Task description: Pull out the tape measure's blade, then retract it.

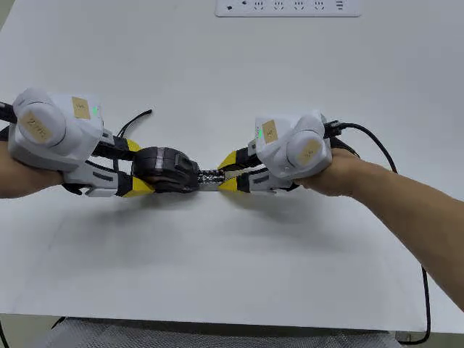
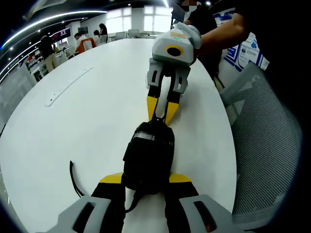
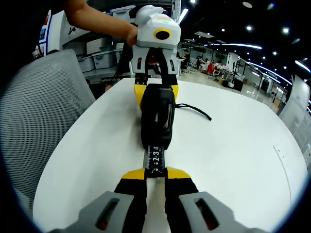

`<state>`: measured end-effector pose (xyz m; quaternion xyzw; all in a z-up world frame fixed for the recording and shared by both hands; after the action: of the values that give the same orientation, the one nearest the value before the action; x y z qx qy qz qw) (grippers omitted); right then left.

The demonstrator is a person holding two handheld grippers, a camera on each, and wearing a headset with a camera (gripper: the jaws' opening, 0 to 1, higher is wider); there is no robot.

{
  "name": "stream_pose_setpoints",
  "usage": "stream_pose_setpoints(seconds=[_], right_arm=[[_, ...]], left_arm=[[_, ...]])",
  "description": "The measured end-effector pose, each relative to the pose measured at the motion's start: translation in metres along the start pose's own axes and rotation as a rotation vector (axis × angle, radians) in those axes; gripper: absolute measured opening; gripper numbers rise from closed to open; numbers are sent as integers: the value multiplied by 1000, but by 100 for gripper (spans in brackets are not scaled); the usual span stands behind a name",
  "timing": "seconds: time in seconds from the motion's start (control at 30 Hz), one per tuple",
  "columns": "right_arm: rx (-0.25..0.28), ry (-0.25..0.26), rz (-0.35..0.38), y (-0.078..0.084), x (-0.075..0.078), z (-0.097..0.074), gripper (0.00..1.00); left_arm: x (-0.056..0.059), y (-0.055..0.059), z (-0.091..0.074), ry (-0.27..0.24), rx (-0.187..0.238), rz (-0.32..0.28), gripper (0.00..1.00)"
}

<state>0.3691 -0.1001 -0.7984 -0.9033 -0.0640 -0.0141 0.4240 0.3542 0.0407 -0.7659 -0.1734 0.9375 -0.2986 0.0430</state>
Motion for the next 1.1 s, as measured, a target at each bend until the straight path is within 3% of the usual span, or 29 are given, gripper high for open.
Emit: stream_pose_setpoints(seconds=[1.1], right_arm=[[-17, 1, 17, 20, -3, -29, 11]], left_arm=[[0, 1, -1, 2, 2, -6, 28]])
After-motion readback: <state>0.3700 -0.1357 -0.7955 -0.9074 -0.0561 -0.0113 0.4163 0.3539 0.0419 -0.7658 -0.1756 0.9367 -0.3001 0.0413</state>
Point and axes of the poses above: the centre of the closed fingertips' face, and the gripper's own axes: z roughly forward along the fingers, x roughly to its right, y roughly out of its underside, the point moved 4 cm from there along -z, roughly backward along the fingers, and after that the axes turned 2 degrees about -x, right-handed, at the moved point
